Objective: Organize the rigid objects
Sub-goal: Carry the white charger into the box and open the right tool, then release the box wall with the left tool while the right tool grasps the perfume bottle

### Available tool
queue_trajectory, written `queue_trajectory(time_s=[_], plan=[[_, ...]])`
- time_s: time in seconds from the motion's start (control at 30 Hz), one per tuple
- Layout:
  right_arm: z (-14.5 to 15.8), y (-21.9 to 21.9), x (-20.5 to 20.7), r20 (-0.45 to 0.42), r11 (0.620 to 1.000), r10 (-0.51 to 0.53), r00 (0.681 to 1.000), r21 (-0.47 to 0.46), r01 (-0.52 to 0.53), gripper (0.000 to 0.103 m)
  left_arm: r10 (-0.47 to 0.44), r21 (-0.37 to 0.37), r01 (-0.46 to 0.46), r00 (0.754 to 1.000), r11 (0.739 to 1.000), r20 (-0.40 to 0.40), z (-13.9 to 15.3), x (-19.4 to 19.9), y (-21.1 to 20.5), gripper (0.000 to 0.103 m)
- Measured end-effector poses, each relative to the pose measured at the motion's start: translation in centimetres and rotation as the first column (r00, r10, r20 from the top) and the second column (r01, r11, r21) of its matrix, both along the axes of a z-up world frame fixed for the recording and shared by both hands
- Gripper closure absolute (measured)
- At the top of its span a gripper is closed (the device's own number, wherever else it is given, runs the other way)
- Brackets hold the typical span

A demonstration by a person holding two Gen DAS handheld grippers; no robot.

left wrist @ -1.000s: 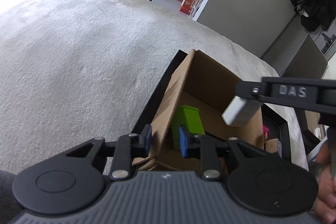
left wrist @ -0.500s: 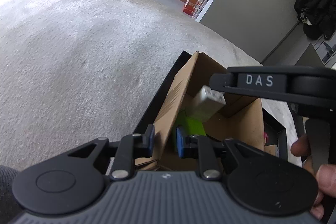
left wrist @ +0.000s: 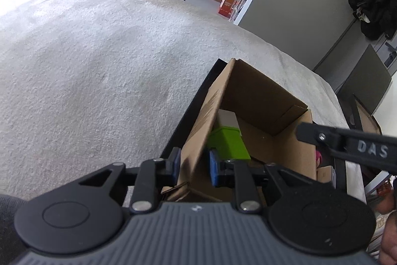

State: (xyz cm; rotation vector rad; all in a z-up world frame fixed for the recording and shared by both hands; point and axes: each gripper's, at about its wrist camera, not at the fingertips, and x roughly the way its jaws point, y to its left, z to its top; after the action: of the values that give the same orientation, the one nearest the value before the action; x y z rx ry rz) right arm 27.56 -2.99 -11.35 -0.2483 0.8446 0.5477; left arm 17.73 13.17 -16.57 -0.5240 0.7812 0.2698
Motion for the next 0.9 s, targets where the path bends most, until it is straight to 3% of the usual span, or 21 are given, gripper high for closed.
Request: queue_trajectory(time_s=[0.1, 0.17, 0.23, 0.3, 0.57, 0.9], plan=[[0.1, -1.7, -0.2, 0.003, 1.0, -0.009, 1.0, 0.0, 0.009, 0.044, 0.0, 0.025, 0.0, 1.0, 1.0, -0.006, 0.3, -0.1, -0.6, 0.078], [0.1, -2.8, -0.4, 0.01, 1.0, -0.019, 1.0, 0.006, 0.019, 0.035, 0.002, 0.041, -0.001, 1.0, 0.999, -0.012, 0.4, -0.2, -0.9, 0.075], [0.2, -3.9, -0.7, 0.025, 1.0, -0.022, 0.999, 0.013, 0.022, 0.025, 0.006, 0.06, -0.005, 1.0, 0.998, -0.013, 0.7, -0.2, -1.2, 0.068], [0.3, -4.9, -1.0, 0.036, 0.999, -0.03, 0.999, 0.019, 0.029, 0.021, 0.008, 0.078, -0.007, 1.0, 0.997, -0.014, 0.9, -0.2, -1.5, 0.059], [0.0, -9.4, -1.0, 0.032, 0.997, -0.075, 0.997, 0.034, 0.074, 0.021, -0.033, 0.203, 0.034, 0.999, 0.979, -0.01, 2.0, -0.1, -3.8, 0.04], [-1.9, -15.3, -0.8, 0.042, 0.988, -0.137, 0.99, 0.071, 0.134, 0.021, -0.056, 0.264, 0.061, 0.998, 0.963, -0.026, 3.6, 0.7, -5.6, 0.037]])
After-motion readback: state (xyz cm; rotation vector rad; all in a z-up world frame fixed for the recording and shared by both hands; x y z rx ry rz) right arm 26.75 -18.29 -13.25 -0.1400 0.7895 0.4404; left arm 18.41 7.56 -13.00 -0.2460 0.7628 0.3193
